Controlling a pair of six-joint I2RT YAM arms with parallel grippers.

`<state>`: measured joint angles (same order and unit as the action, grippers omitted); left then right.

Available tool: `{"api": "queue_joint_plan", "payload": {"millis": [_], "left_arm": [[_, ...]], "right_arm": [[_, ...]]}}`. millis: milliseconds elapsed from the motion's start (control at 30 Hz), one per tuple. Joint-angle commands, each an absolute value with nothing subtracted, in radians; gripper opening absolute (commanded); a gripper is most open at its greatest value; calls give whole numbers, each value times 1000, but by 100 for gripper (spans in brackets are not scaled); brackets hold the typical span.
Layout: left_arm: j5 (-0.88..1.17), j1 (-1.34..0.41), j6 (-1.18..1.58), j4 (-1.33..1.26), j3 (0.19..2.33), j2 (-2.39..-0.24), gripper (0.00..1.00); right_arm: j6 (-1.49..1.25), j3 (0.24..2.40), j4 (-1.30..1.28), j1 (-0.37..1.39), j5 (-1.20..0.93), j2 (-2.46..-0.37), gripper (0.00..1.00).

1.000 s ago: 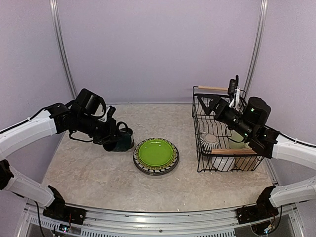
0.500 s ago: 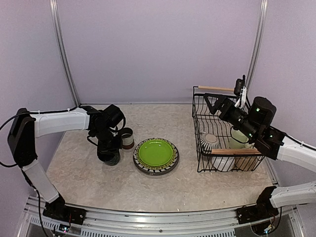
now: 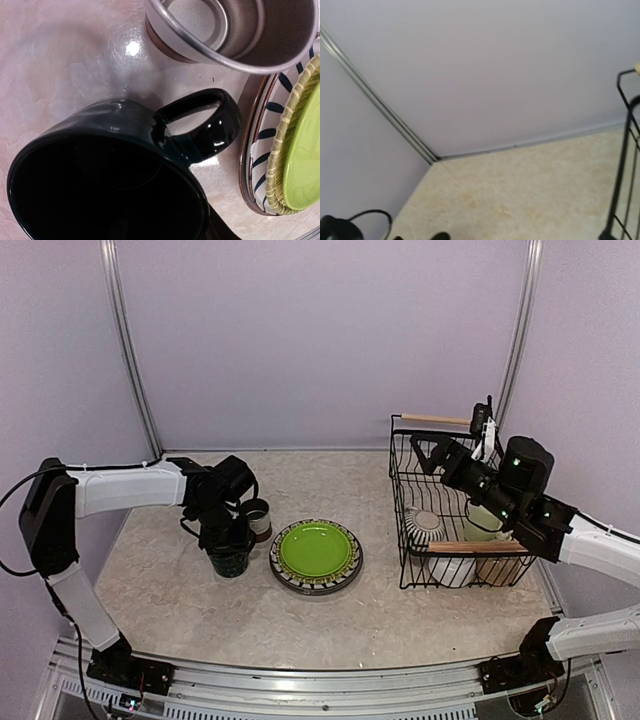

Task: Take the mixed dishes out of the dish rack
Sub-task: Place the cup at the center of the board.

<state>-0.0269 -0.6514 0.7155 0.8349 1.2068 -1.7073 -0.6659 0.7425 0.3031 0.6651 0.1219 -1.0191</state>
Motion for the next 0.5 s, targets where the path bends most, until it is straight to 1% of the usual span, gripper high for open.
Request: {"api": "queue_joint_plan", "payload": {"millis": [0,200,233,333,467], "left_arm": [[-44,-659,711,844,1174,-1651,51],[-62,-670,683,891,1189,-1593,70],[-62,-669,677,891,1186,-1579,75],[-72,-667,662,898,1183,-1515,87],[-36,-638,604,900,1219,-1440,95]], "right_arm": [[-647,787,220,653,159,-1021,100],[-638,780,182,652,180,-985,100],[-633,785,157,652,195,-984,100],[-594,827,34,652,237,-983,100],[-528,924,-197,651,315,-983,100]]}}
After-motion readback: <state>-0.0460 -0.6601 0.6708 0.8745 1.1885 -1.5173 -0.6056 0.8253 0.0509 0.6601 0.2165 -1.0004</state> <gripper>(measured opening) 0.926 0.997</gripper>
